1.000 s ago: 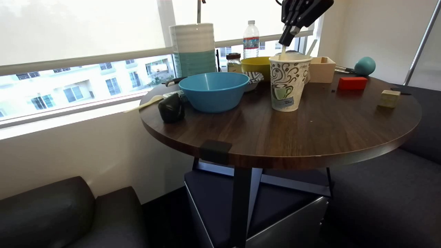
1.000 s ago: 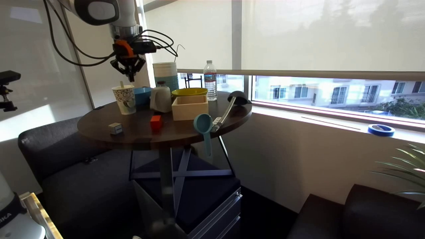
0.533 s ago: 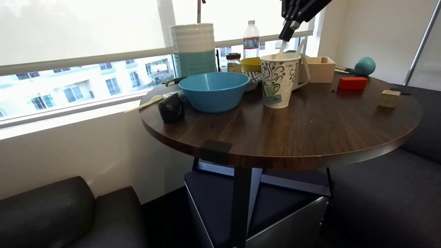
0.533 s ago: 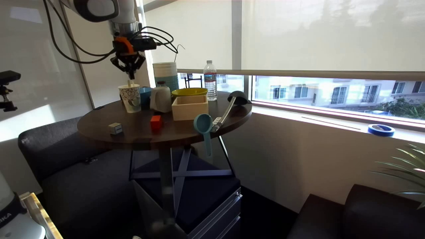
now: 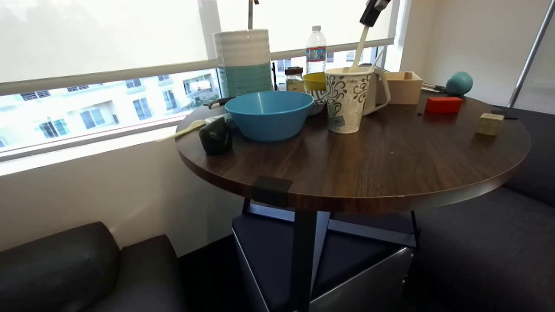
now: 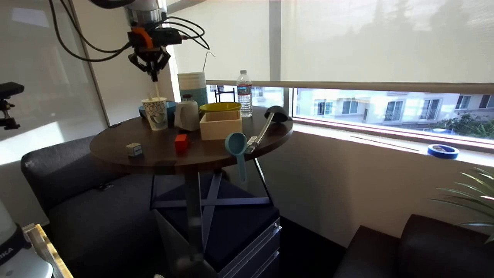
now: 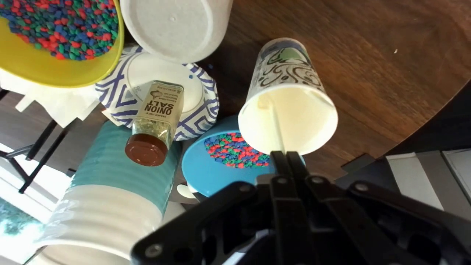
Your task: Lay the fork and spoon over the cup
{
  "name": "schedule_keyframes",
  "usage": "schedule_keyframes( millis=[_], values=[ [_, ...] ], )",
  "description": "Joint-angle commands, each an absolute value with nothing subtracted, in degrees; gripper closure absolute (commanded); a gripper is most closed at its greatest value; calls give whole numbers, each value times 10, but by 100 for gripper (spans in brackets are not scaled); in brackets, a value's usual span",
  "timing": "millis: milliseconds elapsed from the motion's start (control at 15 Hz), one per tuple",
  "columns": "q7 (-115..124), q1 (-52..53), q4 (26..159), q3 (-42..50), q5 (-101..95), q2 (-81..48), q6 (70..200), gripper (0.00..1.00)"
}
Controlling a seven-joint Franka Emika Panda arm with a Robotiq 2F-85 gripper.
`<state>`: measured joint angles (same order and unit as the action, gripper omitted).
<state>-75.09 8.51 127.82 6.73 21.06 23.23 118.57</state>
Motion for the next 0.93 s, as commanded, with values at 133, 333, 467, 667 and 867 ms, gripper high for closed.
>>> schedule_keyframes(
  millis=[133, 333, 467, 667, 867],
  values=[
    [-680, 66, 1247, 72, 219, 248, 1144, 99],
    [-640, 59, 1236, 84, 237, 247, 1122, 99],
    [-620, 58, 1231, 92, 250, 247, 1116, 99],
    [-589, 58, 1227, 99, 274, 249, 1120, 99],
    [-557, 57, 1228, 102, 303, 250, 1128, 99]
  ],
)
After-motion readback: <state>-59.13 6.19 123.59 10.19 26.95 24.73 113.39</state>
